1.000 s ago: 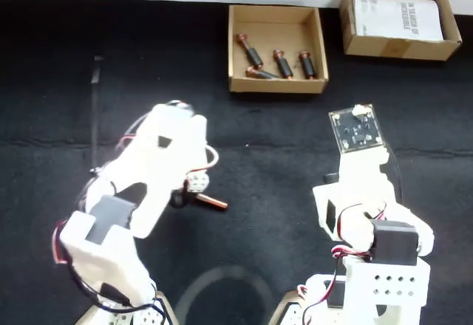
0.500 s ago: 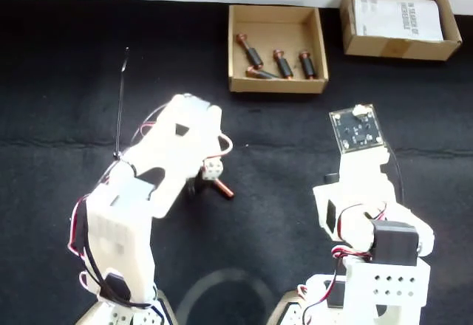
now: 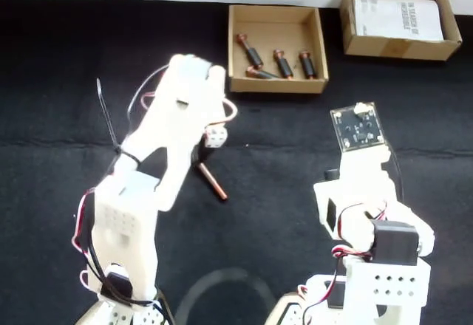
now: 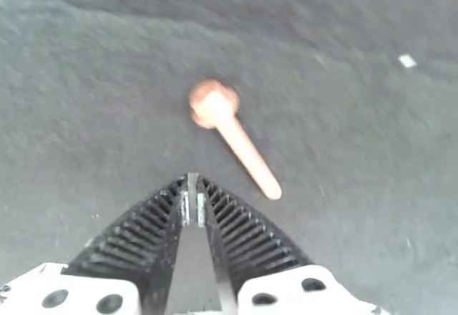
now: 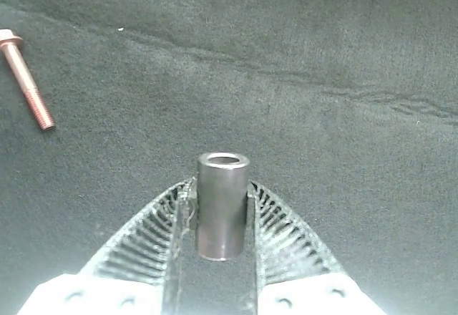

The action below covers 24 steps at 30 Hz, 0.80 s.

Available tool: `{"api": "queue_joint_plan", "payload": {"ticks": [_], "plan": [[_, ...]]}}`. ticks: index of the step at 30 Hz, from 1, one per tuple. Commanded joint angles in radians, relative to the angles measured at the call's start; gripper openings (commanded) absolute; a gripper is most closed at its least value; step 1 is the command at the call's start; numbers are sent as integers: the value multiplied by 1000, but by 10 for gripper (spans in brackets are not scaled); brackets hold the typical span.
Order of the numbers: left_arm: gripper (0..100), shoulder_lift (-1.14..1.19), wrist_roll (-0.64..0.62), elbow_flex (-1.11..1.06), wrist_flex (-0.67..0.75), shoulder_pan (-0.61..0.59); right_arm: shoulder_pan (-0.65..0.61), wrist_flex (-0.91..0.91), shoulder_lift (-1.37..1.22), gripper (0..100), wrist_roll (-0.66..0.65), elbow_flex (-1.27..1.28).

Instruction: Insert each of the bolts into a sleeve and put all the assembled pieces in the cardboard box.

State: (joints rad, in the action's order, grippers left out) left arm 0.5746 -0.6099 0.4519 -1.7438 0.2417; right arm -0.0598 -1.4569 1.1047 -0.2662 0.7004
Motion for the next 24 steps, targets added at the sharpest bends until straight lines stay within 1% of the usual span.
{"api": "queue_joint_plan", "payload": {"ticks": [1, 8, 9, 12, 13, 15, 17, 19, 21, 24], "plan": [[9, -50, -8, 45, -31, 21, 10, 18, 8, 8, -9, -1], [9, -133, -9, 19, -31, 1, 10, 24, 8, 8, -9, -1], [9, -143, -23, 5, -31, -10, 10, 30, 8, 8, -9, -1], [12, -147, -155, -35, -31, -53, 8, 31, 7, 8, -11, -1], [21, -140, -173, -50, -31, -61, 7, 31, 7, 8, -11, -1], [66, -127, -187, -82, -31, -68, 5, 31, 7, 8, -11, -1], [135, -102, -218, -114, -31, -68, 4, 33, 5, 8, -11, -1], [210, -70, -230, -140, -31, -62, 4, 44, 5, 8, -11, 1], [265, -30, -233, -156, -31, -62, 4, 48, 5, 8, -11, 13], [284, 31, -233, -153, -31, -67, 4, 53, 7, 8, -11, 42]]}}
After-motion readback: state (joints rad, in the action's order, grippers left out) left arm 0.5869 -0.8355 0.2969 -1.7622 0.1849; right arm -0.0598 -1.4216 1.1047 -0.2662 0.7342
